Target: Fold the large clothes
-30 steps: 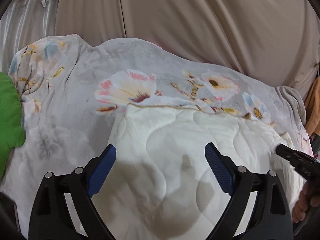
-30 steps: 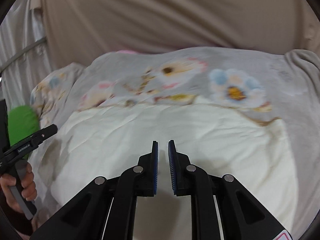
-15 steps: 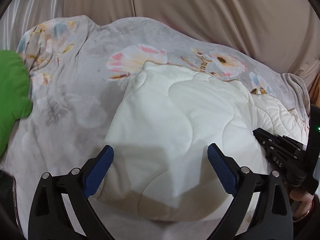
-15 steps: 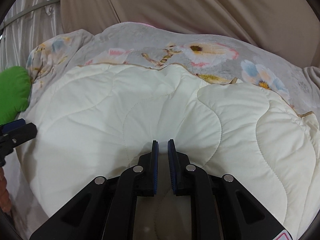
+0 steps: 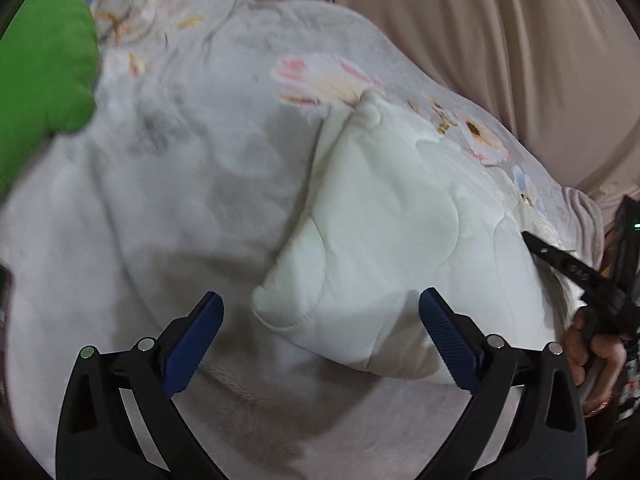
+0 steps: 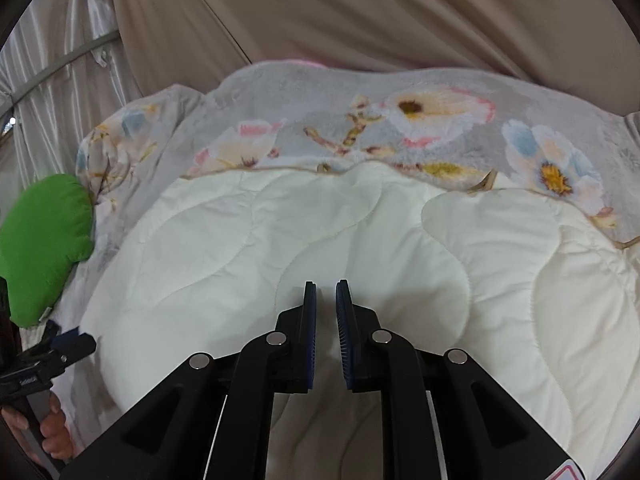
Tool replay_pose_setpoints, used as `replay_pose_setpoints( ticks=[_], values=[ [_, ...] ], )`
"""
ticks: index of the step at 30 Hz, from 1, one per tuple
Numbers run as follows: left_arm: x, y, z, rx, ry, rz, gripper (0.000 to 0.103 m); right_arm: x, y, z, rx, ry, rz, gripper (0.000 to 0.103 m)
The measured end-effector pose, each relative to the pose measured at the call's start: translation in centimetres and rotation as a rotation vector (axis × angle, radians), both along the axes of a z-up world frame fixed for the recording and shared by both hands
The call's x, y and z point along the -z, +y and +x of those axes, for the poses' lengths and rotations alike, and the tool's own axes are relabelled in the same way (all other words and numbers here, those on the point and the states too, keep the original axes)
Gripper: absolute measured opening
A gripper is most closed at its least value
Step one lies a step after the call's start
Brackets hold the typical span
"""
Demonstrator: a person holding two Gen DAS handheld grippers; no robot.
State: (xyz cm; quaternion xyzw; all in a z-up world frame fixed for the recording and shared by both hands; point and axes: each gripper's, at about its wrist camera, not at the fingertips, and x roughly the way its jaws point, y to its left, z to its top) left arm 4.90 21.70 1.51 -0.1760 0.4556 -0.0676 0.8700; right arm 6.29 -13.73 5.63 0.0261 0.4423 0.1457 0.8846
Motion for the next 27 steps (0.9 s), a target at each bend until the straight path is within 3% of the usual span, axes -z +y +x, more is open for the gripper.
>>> replay_pose_setpoints(
  ticks=[4,8,10,15,21,27],
  values=[
    [1.2,-0.2,0.9,0.008,0.020,-0.114,0.098,1.4,-0.8,0.8,-0.012,0.042,0.054,0.012],
    [1.0,-0.6,1.9,0.018,0.005,-0.153,0.097,2.2,-1.7,1.2,-0.018,0.074,0.125,0.010],
    [0.3,-1.4,2.3,0.037,-0.016,-0.148,0.089,2.4,-1.8,1.3,-0.019,0.075,0.135,0.009],
    [-3.7,-3.3,2.3,0.087,-0.131,-0.119,0.034,2.5,-1.6,1.2,-0.021,0.058,0.109,0.009],
    [-10.6,-7.2,0.8,0.244,-0.314,-0.171,0.025,1.6,-3.0,0.1,0.021,0.041,0.163,0.008],
    [-14.4,-12.0,-1.4,0.400,-0.411,-0.156,0.024,-1.5,-5.6,-5.3,0.043,0.026,0.193,0.013]
  ],
)
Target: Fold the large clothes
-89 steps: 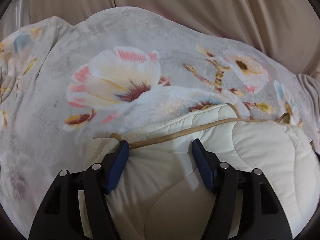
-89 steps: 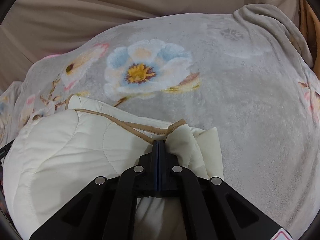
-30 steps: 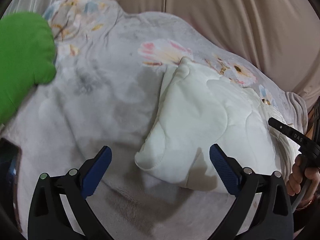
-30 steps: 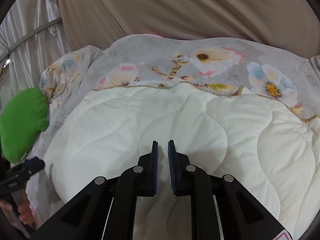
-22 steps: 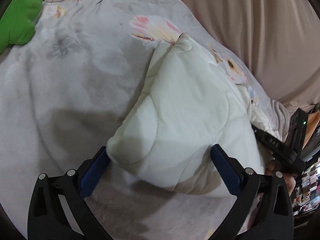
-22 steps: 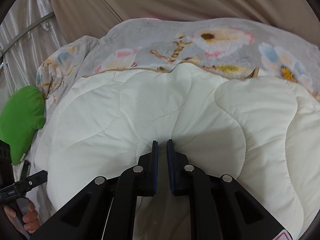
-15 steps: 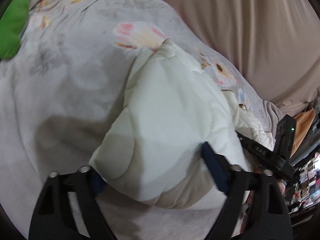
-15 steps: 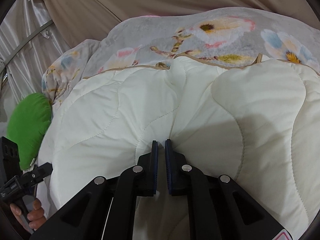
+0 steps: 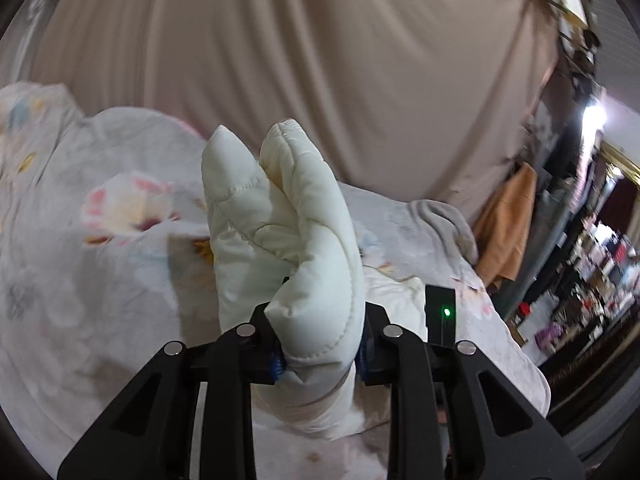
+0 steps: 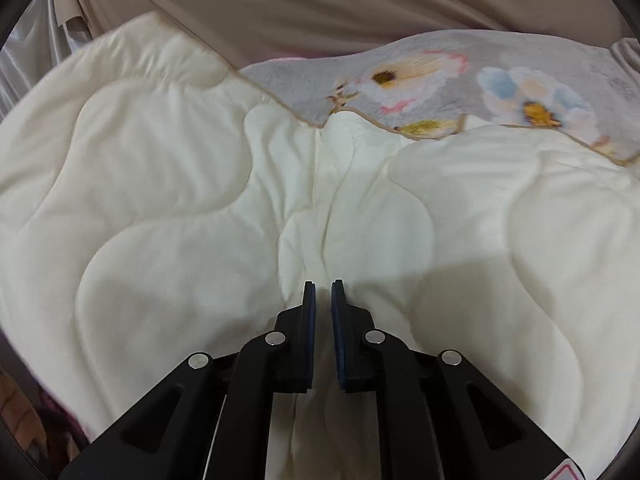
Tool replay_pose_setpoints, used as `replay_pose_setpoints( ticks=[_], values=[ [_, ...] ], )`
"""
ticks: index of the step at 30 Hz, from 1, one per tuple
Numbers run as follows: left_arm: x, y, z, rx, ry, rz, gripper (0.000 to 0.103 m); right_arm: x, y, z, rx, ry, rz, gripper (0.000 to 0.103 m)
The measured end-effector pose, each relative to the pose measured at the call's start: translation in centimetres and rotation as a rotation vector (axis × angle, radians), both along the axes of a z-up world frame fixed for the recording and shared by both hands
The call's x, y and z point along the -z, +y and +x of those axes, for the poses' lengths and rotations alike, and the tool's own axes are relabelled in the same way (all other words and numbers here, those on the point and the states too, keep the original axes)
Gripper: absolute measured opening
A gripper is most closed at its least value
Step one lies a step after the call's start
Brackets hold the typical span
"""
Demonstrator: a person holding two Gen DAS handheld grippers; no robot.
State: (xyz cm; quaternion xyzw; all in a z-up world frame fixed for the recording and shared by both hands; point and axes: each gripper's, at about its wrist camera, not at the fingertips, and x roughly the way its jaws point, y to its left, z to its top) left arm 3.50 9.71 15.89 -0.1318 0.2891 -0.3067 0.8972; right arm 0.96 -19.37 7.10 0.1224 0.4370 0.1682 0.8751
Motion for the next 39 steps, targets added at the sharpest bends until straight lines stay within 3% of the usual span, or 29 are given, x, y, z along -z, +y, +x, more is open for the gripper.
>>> replay_pose_setpoints(
  ticks=[4,9,17,22,28,39],
  values=[
    [-0.8,-2.3,-0.8,0.073,-0.033,0.012,0.024,-0.1,-0.7,-4.5,-0.047,0.001,0.016,0.010],
    [-1.0,-5.4,-1.7,0.156,-0.047,0.039,0.023,3.0,0.0,-6.8,-0.076,0.051,0.014,0.008],
    [0.2,-13.2,-2.4,0.281,-0.057,0.142,0.022,4.4,-2.7,-7.8,-0.026,0.112,0.239,0.001],
    [2.2,-18.3,-2.0,0.357,-0.030,0.222,0.022,3.3,-6.4,-11.5,0.074,0.030,0.259,0.006],
    [6.3,-23.7,-1.7,0.419,0.030,0.316,0.022,2.1,-12.5,-15.8,0.256,-0.022,0.209,0.011],
    [11.1,-27.5,-2.6,0.410,0.032,0.443,0.023,0.2,-20.7,-19.8,0.480,-0.091,0.224,0.012]
  ],
)
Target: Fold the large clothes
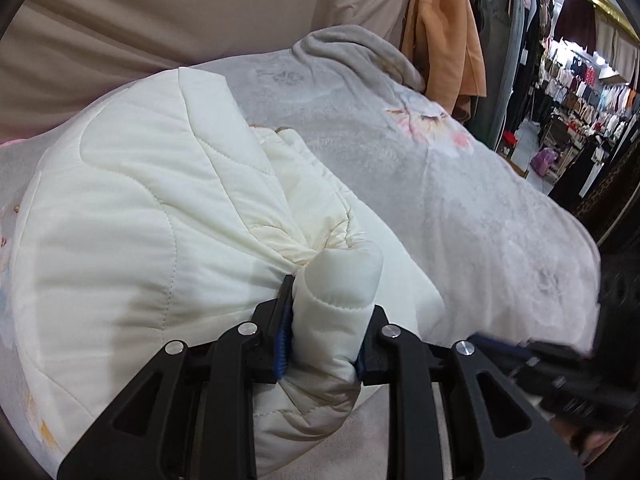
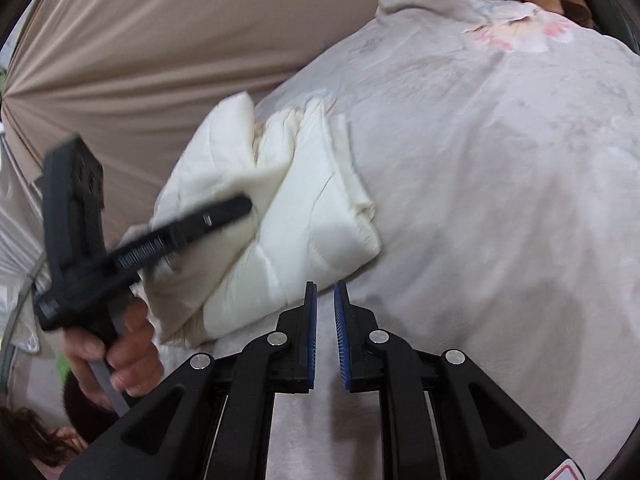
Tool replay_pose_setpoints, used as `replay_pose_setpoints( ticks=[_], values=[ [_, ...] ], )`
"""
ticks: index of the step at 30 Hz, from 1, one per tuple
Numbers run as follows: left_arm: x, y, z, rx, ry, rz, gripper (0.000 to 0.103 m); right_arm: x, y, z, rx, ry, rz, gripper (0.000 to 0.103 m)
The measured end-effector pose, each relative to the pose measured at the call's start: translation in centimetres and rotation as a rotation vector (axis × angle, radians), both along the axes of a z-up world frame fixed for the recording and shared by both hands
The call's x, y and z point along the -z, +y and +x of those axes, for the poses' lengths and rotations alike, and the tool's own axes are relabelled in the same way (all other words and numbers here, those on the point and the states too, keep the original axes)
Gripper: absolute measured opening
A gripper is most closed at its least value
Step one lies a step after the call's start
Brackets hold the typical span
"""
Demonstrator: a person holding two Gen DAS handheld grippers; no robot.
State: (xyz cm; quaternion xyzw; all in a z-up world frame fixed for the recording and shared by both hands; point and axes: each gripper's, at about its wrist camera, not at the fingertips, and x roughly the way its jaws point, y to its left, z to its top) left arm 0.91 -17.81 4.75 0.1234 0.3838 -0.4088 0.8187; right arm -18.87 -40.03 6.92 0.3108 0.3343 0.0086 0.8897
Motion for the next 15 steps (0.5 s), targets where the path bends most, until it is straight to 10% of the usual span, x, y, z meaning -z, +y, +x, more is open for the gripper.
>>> replay_pose_setpoints(
  ticks=[5,7,15],
  values=[
    [-1.4,0.0,-1.5,-0.003,-0.071,-0.005,0.046,-4.4,-0.6,0.9,-0.022,-0.090,-0.046,0.019],
    [-2.3,0.2,-2.3,0.004,-0.086,-0.021,0.062,-6.5,-0.9,1.8,-0.050,-0.137,-0.042,0.040],
    [-5.6,3.5,-3.4,-0.071,-0.078,-0.069,0.073,-12.5,2.4,6.0,-0.178,-0.243,-0.159,0.063]
  ],
)
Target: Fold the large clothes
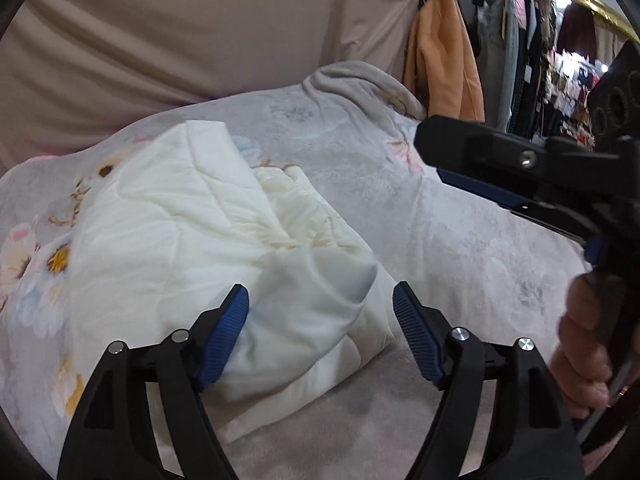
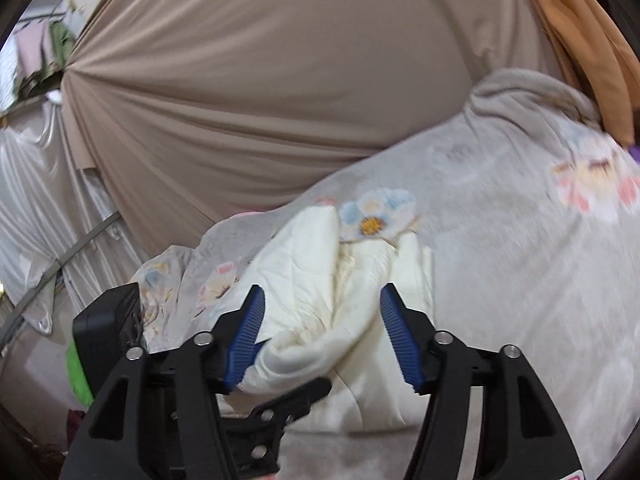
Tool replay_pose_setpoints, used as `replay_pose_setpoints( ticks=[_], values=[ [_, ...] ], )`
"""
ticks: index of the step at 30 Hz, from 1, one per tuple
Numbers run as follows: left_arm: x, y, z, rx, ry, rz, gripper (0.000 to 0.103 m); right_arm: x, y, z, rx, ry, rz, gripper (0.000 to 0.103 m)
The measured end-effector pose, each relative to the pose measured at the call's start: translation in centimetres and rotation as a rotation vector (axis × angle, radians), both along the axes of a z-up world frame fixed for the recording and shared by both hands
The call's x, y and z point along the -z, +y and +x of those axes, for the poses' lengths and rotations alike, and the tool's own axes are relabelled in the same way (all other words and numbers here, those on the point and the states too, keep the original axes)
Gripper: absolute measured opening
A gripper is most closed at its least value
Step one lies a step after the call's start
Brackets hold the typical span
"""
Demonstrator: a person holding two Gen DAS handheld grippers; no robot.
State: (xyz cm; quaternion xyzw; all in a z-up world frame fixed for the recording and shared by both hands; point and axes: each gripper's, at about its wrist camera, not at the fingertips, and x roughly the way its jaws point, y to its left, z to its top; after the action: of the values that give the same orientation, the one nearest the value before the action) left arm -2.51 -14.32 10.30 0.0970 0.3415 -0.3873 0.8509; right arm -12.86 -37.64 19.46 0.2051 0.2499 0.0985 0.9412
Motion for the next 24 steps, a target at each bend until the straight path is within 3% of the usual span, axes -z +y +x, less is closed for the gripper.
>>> replay_pose_setpoints(
  ticks=[5,8,12,14,15,16,21,24],
  values=[
    [-3.3,7.8,0.0,-0.102,-0.019,-0.132,0.084,-0.4,1.0,1.2,-0.066,0.015,-0.007,0.070],
    [-4.2,12.2,1.5,-0.259,-0.047,-0.154,0.085,0.3,2.3,1.9,-0.116,0.038,-0.015,0.076],
    [-3.7,14.2,3.6,-0.333,-0.005,-0.168,0.085,2.1,4.7,3.9,-0.151,0.098,-0.086,0.079],
    [-3.3,13.9,4.1,-0.327,0.008,-0.162,0.085,3.3,5.0,4.9,-0.144,0.149,-0.113,0.063],
    [-3.2,13.6,4.1,-0.324,0.006,-0.156,0.085,3.9,5.0,5.1,-0.151,0.170,-0.116,0.037],
    [-3.0,13.2,4.1,-0.317,0.003,-0.150,0.085,4.2,4.9,5.0,-0.170,0.174,-0.102,0.021],
    [-2.2,12.0,4.2,-0.284,0.017,-0.139,0.085,4.3,2.9,1.2,-0.101,0.087,-0.061,0.012],
    [-0.9,10.6,4.6,-0.253,0.043,-0.118,0.085,6.6,0.2,-0.2,-0.022,0.128,0.008,0.012]
  ],
)
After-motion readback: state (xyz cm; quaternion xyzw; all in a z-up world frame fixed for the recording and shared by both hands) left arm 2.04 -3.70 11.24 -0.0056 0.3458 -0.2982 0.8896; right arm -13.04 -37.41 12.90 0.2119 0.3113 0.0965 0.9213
